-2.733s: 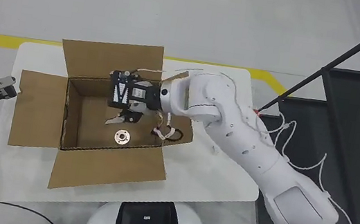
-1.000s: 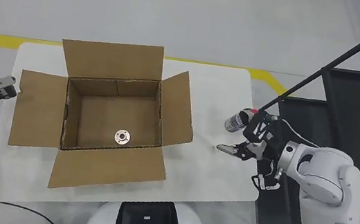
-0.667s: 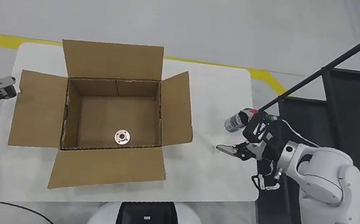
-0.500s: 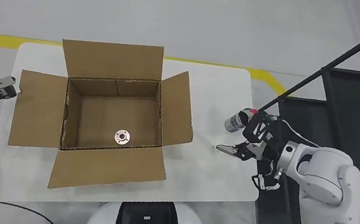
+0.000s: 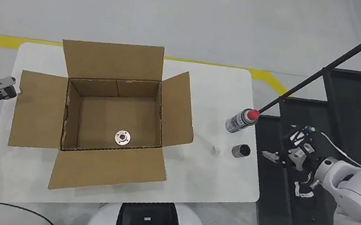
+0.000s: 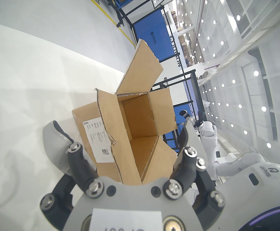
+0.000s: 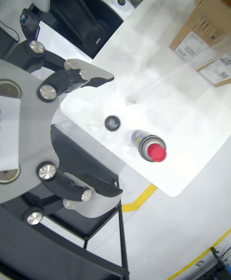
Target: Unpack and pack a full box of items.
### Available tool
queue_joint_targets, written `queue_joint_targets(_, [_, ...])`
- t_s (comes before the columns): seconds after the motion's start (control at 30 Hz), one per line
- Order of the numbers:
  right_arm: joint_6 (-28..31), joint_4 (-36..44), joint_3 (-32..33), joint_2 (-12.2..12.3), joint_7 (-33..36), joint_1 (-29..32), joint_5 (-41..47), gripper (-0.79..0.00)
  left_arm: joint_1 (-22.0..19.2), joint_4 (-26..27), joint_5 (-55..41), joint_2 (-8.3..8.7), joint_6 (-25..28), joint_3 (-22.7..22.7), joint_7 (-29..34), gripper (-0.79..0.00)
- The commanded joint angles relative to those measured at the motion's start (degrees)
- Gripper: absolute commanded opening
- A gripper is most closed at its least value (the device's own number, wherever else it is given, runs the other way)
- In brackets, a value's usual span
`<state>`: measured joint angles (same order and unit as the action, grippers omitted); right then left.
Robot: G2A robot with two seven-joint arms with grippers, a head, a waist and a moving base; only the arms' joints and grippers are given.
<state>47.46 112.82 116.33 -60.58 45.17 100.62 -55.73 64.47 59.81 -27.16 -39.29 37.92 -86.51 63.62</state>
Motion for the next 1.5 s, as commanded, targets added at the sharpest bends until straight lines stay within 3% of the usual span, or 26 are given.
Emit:
queue_joint_targets(0.0, [-0.29, -1.39, -1.11, 0.04, -0.77, 0.96, -4.12, 0.000, 0.00, 0.00, 0.00, 0.00, 0.00, 0.00, 0.00, 0.000])
queue_joint_targets(0.2, [-2.79, -9.53, -7.07, -0.12, -5.93, 0.52, -10.42, 0.000, 0.00, 0.00, 0.00, 0.00, 0.00, 0.00, 0.00, 0.000])
queue_joint_targets(0.57, [-8.19, -22.82, -15.80, -0.23, -12.01, -7.16, -17.28, 0.000, 0.00, 0.00, 0.00, 0.00, 0.00, 0.00, 0.00, 0.000])
queue_joint_targets(0.83, [-7.95, -26.12, -21.49, -0.45, -13.14, -10.89, -18.05, 0.000, 0.00, 0.00, 0.00, 0.00, 0.00, 0.00, 0.00, 0.000])
queue_joint_targets(1.47, [-10.67, -31.64, -27.54, -0.61, -14.42, -14.57, -17.30, 0.000, 0.00, 0.00, 0.00, 0.00, 0.00, 0.00, 0.00, 0.000])
